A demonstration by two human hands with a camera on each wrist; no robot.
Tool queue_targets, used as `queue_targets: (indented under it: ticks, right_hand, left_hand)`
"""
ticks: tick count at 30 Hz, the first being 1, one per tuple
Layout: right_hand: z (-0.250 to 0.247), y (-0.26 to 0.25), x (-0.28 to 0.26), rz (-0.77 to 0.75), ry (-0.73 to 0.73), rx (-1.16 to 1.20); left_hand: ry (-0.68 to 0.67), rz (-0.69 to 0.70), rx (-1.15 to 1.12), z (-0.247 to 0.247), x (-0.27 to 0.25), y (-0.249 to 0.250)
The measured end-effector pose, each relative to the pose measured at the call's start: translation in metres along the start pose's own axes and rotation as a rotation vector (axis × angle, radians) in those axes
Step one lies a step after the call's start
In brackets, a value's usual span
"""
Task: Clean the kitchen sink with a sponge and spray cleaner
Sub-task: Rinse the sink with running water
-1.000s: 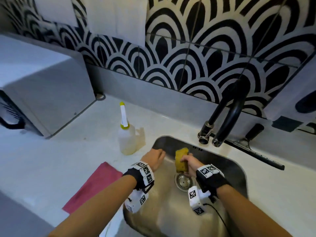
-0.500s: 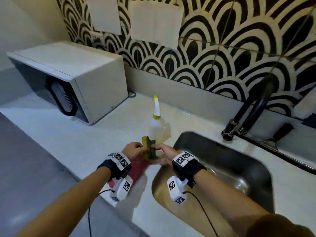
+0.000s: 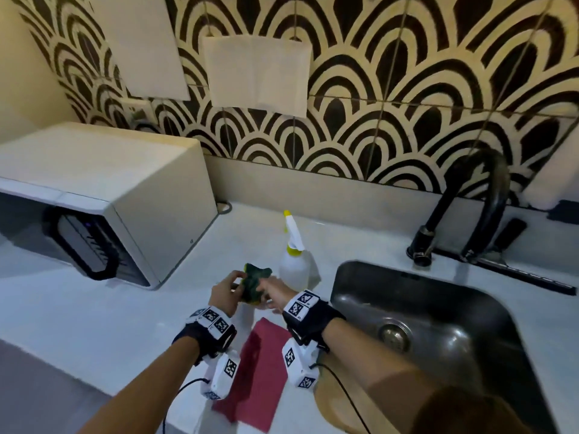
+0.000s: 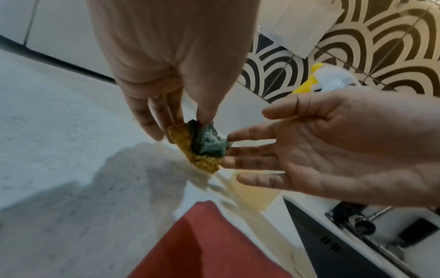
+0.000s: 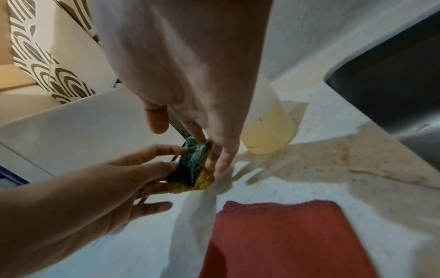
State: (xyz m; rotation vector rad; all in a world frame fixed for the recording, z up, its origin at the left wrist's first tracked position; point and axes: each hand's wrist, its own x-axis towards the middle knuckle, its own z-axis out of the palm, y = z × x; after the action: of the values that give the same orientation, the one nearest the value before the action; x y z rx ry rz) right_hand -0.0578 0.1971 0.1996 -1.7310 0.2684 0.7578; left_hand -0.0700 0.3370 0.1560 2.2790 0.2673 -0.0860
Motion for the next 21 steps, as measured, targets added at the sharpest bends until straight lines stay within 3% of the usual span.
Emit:
queue_targets:
  ticks: [4,7,10,12,16,21]
  right_hand:
    - [-0.001,0.008,0.009,0.021,-0.019,-0.092]
    - [-0.009,0.014,0.002,0.057,-0.034,-0.107]
    - [-0.030,0.021,-0.014,0.065,-0.082,-0.064]
    - [-0.047,0.028,-0.027,0.092,-0.103,-0.090]
    - [-0.096,0.051,-0.046,0.086,0.023,-0.080]
    - [-0.176,0.088,-0.066,-0.005,0.220,-0.082]
  left_hand:
    - [-0.144,-0.003,0.443,0.012,0.011,-0.018]
    - [-0.080,-0.020,0.552,0.016,-0.001,-0.018]
    - [0.041,0.100,0.569,0.022,-0.017,-0.012]
    - [0.040,0.227,0.533,0.027,-0.030,-0.005]
    - [-0.191,0.545,0.386,0.051,-0.056,0.018]
    - [-0.361,0.609,0.267,0.101,-0.062,0.070]
